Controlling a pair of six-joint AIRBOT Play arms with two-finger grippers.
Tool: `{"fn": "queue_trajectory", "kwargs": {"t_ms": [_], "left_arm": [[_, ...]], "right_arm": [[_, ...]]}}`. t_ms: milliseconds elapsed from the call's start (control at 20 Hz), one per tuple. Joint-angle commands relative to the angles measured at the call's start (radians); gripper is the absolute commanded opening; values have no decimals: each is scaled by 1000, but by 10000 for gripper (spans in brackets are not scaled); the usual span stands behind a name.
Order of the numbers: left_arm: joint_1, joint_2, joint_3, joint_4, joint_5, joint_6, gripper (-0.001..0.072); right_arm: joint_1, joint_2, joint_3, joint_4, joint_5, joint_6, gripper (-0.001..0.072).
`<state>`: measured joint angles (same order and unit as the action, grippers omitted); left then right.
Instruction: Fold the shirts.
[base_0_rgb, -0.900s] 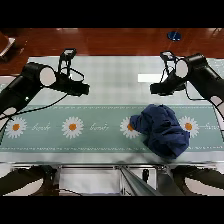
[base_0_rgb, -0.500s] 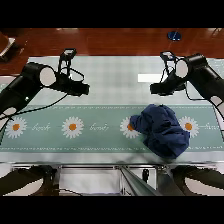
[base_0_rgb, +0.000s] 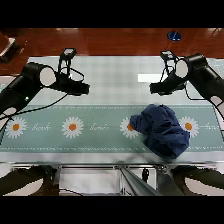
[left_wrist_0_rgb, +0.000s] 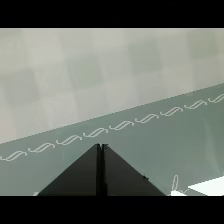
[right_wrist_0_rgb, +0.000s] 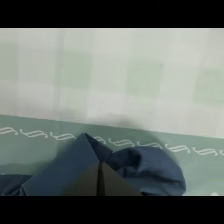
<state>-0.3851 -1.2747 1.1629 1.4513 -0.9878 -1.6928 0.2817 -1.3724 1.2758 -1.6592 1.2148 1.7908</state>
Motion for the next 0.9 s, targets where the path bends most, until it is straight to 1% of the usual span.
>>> {"fn": "queue_trajectory", "kwargs": {"t_ms": [0,100,150,200,250,350,400,450,550,650,700,750,850], "left_arm": [[0,0,0,0,73,0,22],[0,-4,0,-1,95,-2,33],[0,-4,1,-2,84,-16,219],[0,-3,1,-4,60,-33,499],[0,0,4,-3,14,-26,508],[-1,22,10,-3,-104,34,508],[-5,44,9,-3,-155,34,508],[-10,83,-1,-3,-185,34,508],[-31,203,-75,-14,-148,16,508],[-63,344,-207,-37,-63,-42,508],[-85,409,-280,-43,-25,-82,508],[-111,472,-360,-45,17,-139,508],[-163,555,-495,-45,109,-237,508]], "right_arm": [[1,0,1,-13,-26,-2,26],[1,2,1,-45,-3,-14,29],[1,10,1,-75,31,-13,110],[1,24,1,-106,70,-19,315],[1,48,1,-131,119,-60,408],[1,124,-4,-179,201,-121,408],[0,183,-25,-199,206,-111,408],[0,262,-64,-206,191,-79,408],[0,438,-189,-200,134,2,408],[0,604,-363,-200,76,109,408],[1,671,-457,-187,51,161,408],[1,714,-539,-174,17,196,409],[0,733,-669,-166,-58,258,408]]}}
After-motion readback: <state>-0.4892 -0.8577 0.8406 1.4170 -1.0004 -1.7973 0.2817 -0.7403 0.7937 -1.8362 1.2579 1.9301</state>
